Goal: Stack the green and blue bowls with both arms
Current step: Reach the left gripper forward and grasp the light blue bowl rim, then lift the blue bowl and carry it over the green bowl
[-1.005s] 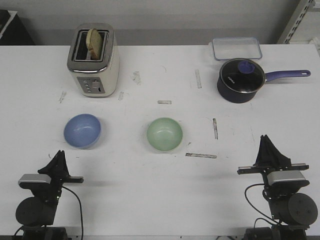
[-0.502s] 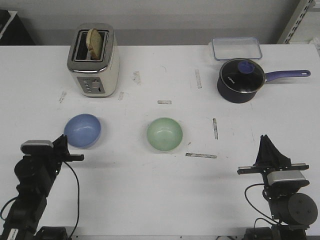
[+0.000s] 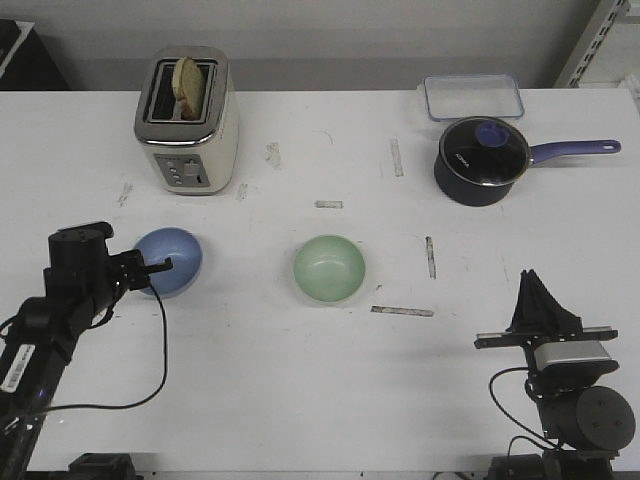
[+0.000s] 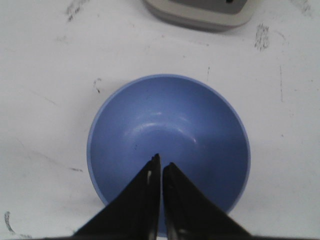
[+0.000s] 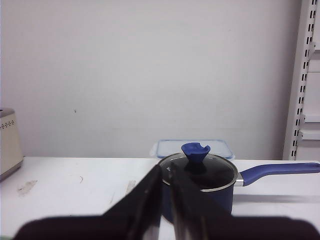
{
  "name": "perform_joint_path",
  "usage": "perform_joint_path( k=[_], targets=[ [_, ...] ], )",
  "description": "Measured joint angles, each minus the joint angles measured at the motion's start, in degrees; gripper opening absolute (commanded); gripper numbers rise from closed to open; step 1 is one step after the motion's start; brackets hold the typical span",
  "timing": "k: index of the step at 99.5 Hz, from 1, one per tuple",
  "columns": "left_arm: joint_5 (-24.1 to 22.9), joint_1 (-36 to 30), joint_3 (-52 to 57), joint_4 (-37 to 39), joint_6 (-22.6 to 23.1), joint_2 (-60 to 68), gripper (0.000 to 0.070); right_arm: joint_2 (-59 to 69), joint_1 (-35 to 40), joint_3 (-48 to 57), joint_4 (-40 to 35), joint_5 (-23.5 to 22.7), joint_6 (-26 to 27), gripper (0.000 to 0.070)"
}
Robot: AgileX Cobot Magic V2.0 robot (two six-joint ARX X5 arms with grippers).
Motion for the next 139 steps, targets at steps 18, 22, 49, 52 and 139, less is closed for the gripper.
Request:
perform_joint_path(
  k=[18,22,49,52,139],
  targets=[
    [11.7,5.7,4.4,-6.8,-1.5,4.3,0.0001,0.0,0.0,0.0,0.0,0.0,0.0,0.0013],
    [13.2,7.1,5.1,-7.9,-1.5,4.9,0.0001,0.0,0.0,0.0,0.0,0.0,0.0,0.0013],
    [13.5,15.0,9.6,-15.7,-1.6,11.5,0.029,0.0,0.0,0.0,0.0,0.0,0.0,0.0013],
    [13.5,15.5,9.9,-16.4,-1.6,12.3,0.0326,0.0,0.0,0.0,0.0,0.0,0.0,0.0013],
    [16.0,12.3,11.9,-10.2,-1.6,30.9,0.0004,0.0,0.0,0.0,0.0,0.0,0.0,0.0013]
  ],
)
